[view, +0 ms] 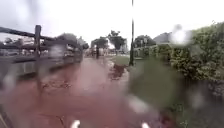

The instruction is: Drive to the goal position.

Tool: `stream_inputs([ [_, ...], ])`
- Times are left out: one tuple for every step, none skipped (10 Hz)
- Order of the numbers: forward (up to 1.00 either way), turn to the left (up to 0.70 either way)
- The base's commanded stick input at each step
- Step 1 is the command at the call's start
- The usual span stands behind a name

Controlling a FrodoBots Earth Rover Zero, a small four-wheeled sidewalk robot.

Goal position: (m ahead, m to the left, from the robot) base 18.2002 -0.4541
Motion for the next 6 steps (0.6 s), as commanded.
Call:
stream_inputs([
  [0.7, 0.0],
  [0.7, 0.0],
  [0.7, 0.0],
  [0.7, 0.0],
  [0.7, 0.0],
  [0.7, 0.2],
])
